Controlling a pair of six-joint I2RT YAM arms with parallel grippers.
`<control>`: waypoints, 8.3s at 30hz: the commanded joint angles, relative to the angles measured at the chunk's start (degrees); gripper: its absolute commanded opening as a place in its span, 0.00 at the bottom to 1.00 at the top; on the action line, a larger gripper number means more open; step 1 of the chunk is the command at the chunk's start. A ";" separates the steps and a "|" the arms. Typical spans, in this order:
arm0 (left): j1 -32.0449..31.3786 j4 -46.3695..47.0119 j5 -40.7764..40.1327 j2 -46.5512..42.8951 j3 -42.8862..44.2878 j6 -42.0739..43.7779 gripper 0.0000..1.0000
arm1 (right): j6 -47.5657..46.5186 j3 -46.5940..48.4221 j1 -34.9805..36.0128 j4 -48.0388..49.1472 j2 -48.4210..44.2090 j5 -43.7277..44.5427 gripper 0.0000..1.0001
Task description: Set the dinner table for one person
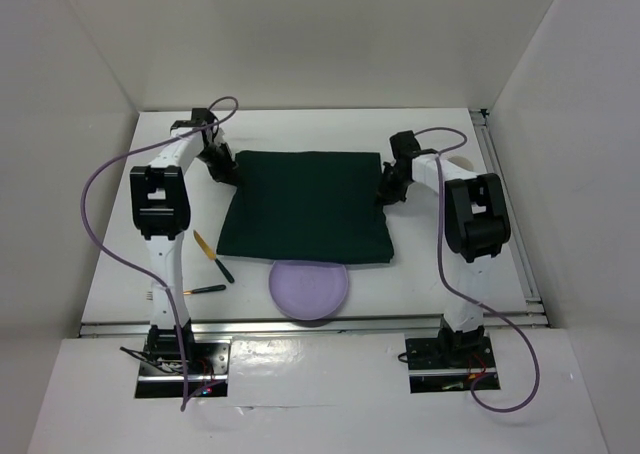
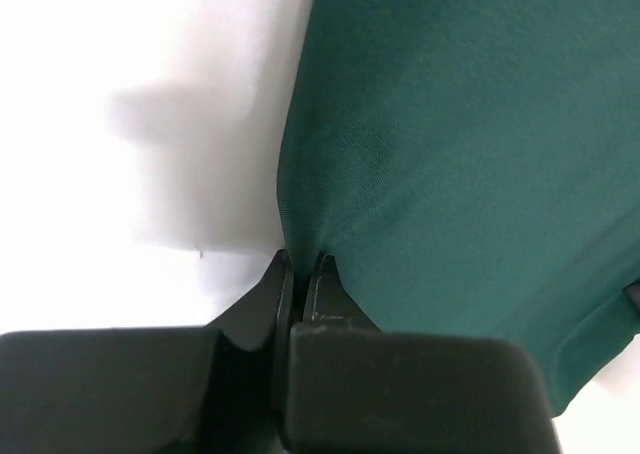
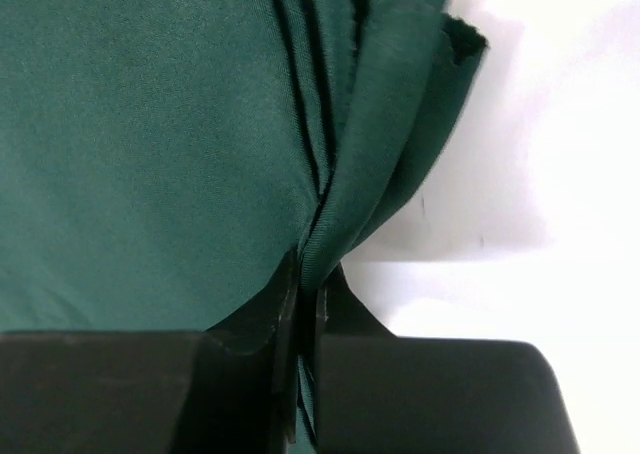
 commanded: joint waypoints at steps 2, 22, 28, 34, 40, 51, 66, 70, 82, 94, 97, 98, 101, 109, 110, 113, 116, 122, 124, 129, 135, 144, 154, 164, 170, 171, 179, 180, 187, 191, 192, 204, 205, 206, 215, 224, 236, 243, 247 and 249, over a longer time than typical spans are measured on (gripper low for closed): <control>-0.25 -0.60 2.06 1.63 5.92 -0.24 0.00 | -0.87 8.73 -0.08 -0.03 3.16 4.49 0.00; 2.65 3.09 5.49 4.36 21.85 -5.61 1.00 | -3.42 36.44 -0.61 -5.75 13.45 8.26 0.49; 3.80 1.34 0.84 -2.74 16.94 -2.44 1.00 | -3.42 29.95 -0.61 -4.61 3.80 10.29 0.87; 3.80 0.80 -4.36 -16.63 -1.91 -0.94 0.90 | 1.14 16.62 -0.61 -5.14 -6.65 10.39 0.60; 4.32 6.43 -1.29 -23.85 -23.23 -3.23 0.87 | 7.47 -3.78 -1.13 -0.65 -15.20 4.33 0.52; 4.24 6.69 -2.59 -17.45 -18.77 -3.75 0.83 | 3.35 0.32 -1.14 -2.15 -5.36 12.93 0.70; 3.71 4.06 -4.00 -14.89 -15.42 -2.08 0.83 | -0.96 7.53 -0.61 -1.44 0.44 17.85 0.74; 3.71 4.06 -4.53 -14.89 -15.42 -2.08 0.83 | -0.96 7.53 0.44 -1.44 -0.87 22.32 0.74; 3.71 4.06 -4.53 -14.89 -15.95 -2.08 0.83 | -4.56 7.96 0.97 2.16 2.28 13.29 0.48; 3.71 4.06 -4.53 -14.89 -16.47 -2.08 0.82 | -5.18 9.37 0.97 0.41 4.66 11.44 0.06; 3.71 4.06 -4.53 -14.89 -16.47 -2.08 0.80 | -5.18 9.37 0.97 1.36 1.33 12.49 0.00; 3.71 4.58 -5.05 -14.89 -17.00 -2.08 0.80 | -5.18 8.76 1.49 1.37 0.37 13.19 0.00; 3.71 4.58 -5.06 -15.42 -17.00 -2.61 0.79 | -6.14 6.66 1.50 4.61 -5.16 13.81 0.00; 3.71 4.58 -5.59 -17.78 -17.00 -3.67 0.79 | -11.15 -15.89 2.02 20.15 -26.95 14.34 0.00; 3.71 4.58 -5.59 -17.79 -17.61 -3.67 0.79 | -11.15 -17.94 2.02 20.87 -28.20 14.34 0.00; 2.49 4.58 -5.59 -17.79 -18.14 -3.67 0.79 | -10.37 -24.02 2.64 22.02 -29.70 15.64 0.00; 1.78 4.58 -5.59 -17.79 -18.14 -4.19 0.81 | -6.95 -24.73 2.64 17.91 -27.52 18.71 0.23; -0.07 3.71 -7.07 -17.79 -17.97 -3.58 0.82 | -5.00 -19.29 2.64 12.27 -21.62 19.18 0.67; -1.56 2.57 -9.62 -17.79 -16.31 -3.05 0.82 | -5.00 -17.62 2.64 12.27 -21.62 18.65 0.68; -2.97 0.63 -12.71 -14.64 -6.29 -1.12 0.82 | -5.62 -8.32 2.64 12.27 -19.34 14.43 0.67; -2.97 1.86 -10.77 -8.05 6.36 -1.12 0.81 | -6.23 14.70 1.59 3.49 -2.83 13.02 0.66; -2.97 10.11 -6.55 -0.31 13.76 -1.64 0.88 | -3.95 50.19 -2.63 -8.82 24.25 11.78 0.72; -4.11 17.24 -10.68 4.70 16.74 -2.17 0.89 | -5.00 53.23 -4.92 -6.20 30.85 12.24 0.91; -4.11 18.38 -9.90 9.81 19.03 -4.37 0.84 | -5.62 49.19 -5.45 0.31 31.47 2.91 0.38; -4.11 19.52 -9.19 9.20 17.81 -4.37 0.33 | -5.09 49.19 -5.45 1.54 29.02 5.37 0.00; -4.11 19.52 -9.19 9.19 17.80 -4.37 0.13 | -5.09 48.14 -5.45 2.07 28.23 6.50 0.00; -0.34 22.16 -3.49 2.09 10.34 -4.98 0.00 | -6.31 46.54 -5.45 4.36 22.07 7.66 0.04; 0.36 22.16 -3.48 2.07 9.81 -4.98 0.00 | -6.32 46.55 -4.92 4.88 21.37 7.14 0.00; 2.65 23.39 0.03 1.89 9.98 -6.13 0.00 | -5.80 48.73 -4.39 10.32 23.46 1.62 0.00; 3.97 23.91 2.05 5.31 11.30 -9.11 0.00 | -4.04 51.19 -4.39 18.24 28.64 -1.56 0.25; 4.50 23.92 3.89 6.46 12.95 -10.68 0.11 | -4.04 53.56 -4.39 16.24 31.96 -1.57 0.67; 5.12 17.08 0.67 -2.13 6.21 -7.98 0.84 | -2.99 38.48 -4.39 6.92 16.28 5.37 0.99; 5.12 16.11 0.04 -5.45 3.24 -7.19 0.80 | -2.98 33.94 -4.39 5.77 12.44 4.42 0.99; 5.12 14.10 -0.66 -7.31 1.47 -6.66 0.78 | -2.98 31.11 -3.78 4.81 10.14 5.45 0.99; 2.66 11.61 -9.45 -26.04 -26.88 -8.05 0.92 | 4.13 -5.97 -3.16 11.20 -17.81 3.26 0.99; 2.13 15.57 -5.06 -27.64 -38.35 -11.75 0.93 | 15.03 -16.91 -2.63 13.48 -20.30 0.19 0.99; 1.07 16.28 -6.20 -20.52 -35.02 -11.23 0.15 | 22.15 -13.22 2.28 19.30 -7.30 5.64 0.80; 1.07 12.85 -6.20 -19.20 -31.50 -7.46 0.00 | 23.30 -16.81 3.52 17.11 -10.44 12.75 0.00; 0.55 12.32 -5.06 -20.94 -32.98 -6.39 0.00 | 22.16 -23.65 4.05 14.82 -19.04 16.79 0.00; -0.15 12.32 -5.06 -22.00 -35.18 -6.39 0.00 | 22.16 -26.64 4.05 13.33 -22.82 16.80 0.00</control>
